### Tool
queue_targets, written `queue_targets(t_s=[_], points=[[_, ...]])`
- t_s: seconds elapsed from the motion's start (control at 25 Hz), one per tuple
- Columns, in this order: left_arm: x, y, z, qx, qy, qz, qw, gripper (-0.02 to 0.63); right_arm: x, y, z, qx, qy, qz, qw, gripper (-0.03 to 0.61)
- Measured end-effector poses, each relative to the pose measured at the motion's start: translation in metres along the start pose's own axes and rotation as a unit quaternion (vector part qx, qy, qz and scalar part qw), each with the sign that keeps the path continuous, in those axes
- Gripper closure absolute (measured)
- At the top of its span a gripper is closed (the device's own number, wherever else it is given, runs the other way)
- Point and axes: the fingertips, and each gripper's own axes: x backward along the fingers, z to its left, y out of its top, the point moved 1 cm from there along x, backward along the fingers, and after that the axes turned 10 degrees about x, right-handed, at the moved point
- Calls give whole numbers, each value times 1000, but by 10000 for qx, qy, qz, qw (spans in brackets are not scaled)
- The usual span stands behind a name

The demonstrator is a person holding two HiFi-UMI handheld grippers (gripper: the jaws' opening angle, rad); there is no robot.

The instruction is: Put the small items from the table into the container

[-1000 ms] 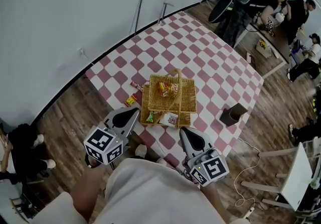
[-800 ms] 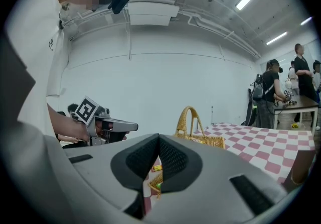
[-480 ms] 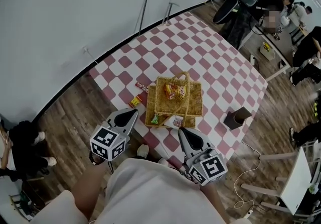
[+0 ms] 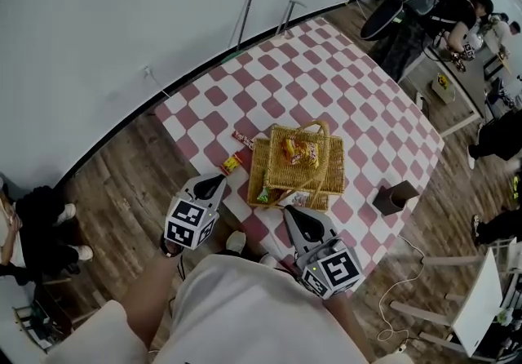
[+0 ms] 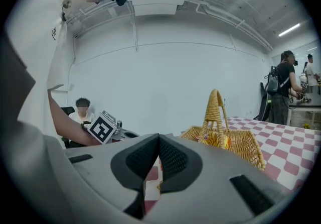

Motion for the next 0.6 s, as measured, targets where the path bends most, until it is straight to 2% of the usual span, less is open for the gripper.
queue_targets(t_s=[0.2,0.6], points=[[-15,-23,14,-94,53,305,9995,591,-15,-9,7,134,74,182,9997,565],[-49,-59,37,-204,273,641,9974,591,-35,-17,11,-20,96,291,9995,565]])
